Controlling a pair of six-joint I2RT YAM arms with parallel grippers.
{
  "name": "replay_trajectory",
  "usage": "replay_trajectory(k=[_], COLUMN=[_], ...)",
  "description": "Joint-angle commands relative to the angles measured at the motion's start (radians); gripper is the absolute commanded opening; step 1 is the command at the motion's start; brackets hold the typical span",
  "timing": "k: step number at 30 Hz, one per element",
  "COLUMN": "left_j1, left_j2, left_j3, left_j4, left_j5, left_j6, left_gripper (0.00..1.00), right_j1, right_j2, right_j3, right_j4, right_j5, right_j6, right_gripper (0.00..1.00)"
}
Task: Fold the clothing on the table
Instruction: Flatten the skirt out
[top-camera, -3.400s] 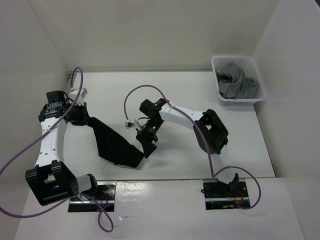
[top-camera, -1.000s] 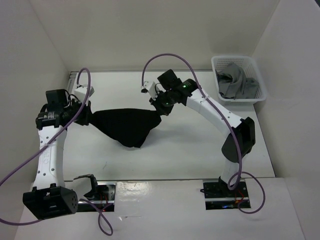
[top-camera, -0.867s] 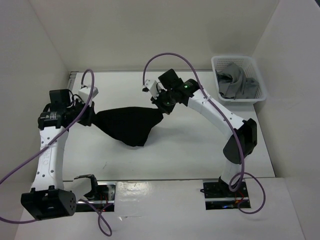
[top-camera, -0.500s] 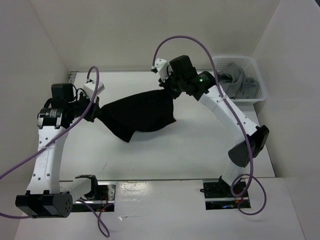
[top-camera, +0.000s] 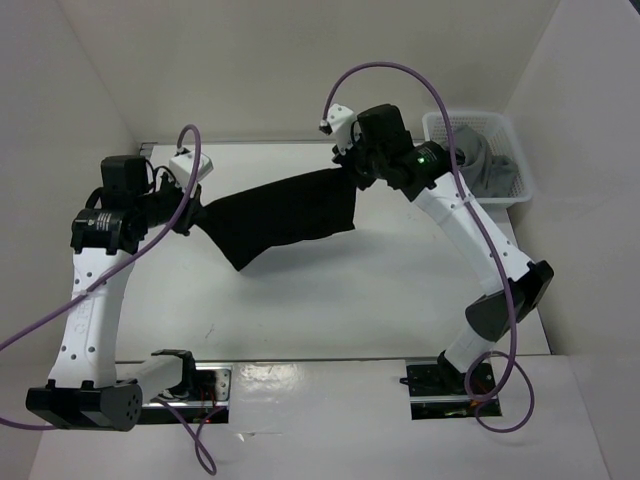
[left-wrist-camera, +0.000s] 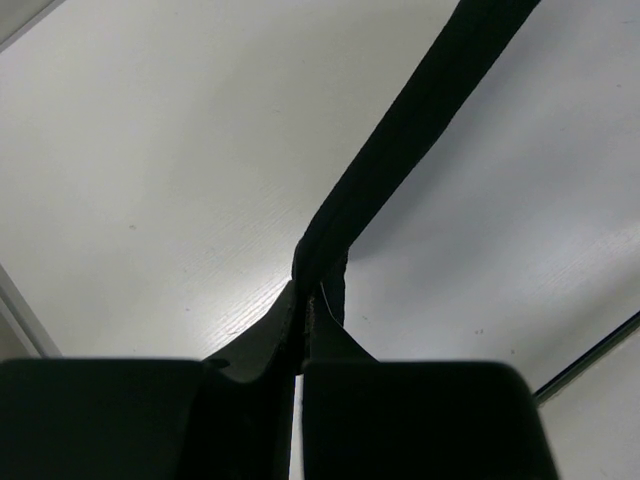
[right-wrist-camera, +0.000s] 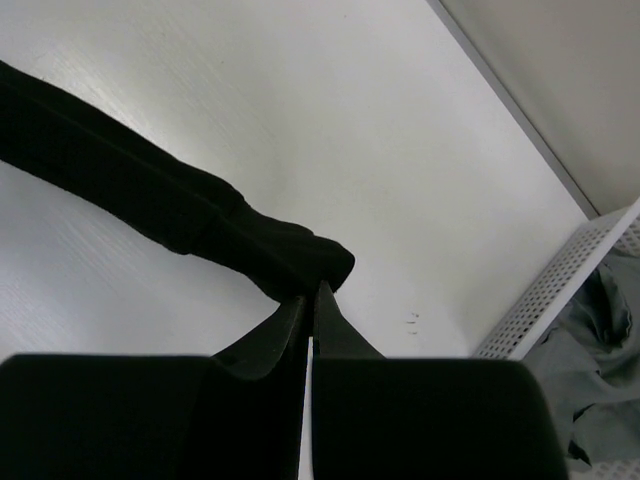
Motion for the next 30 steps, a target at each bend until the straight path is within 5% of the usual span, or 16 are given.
replay_trajectory(k=[1,13,25,30], left_j1=[0.003,0.003,0.003,0.003], left_j2=[-0.013,-0.146,-0.085,-0.040], left_j3=[0.030,0.000,0.056,0.024], left_j4=[-0.008,-0.177,-0.401,-0.298], left_j5=[0.002,0.181,0.390,0.329], left_j6=[0.020,0.127,0.269,0.249], left_gripper=[0.00,0.00,0.00,0.00], right_j1=[-0.016,-0.036,-0.036,-0.036], right_j2=[-0.096,-0.174,-0.189,-0.162], right_j3=[-0.016,0.064,-0.070,-0.146], right_j4=[0.008,-0.429,-0.430,-0.385], right_j5=[-0.027,-0.473,-0.616,-0.584], right_j6=[-0.028,-0.312,-0.364,-0.364], right_gripper=[0.00,0.00,0.00,0.00])
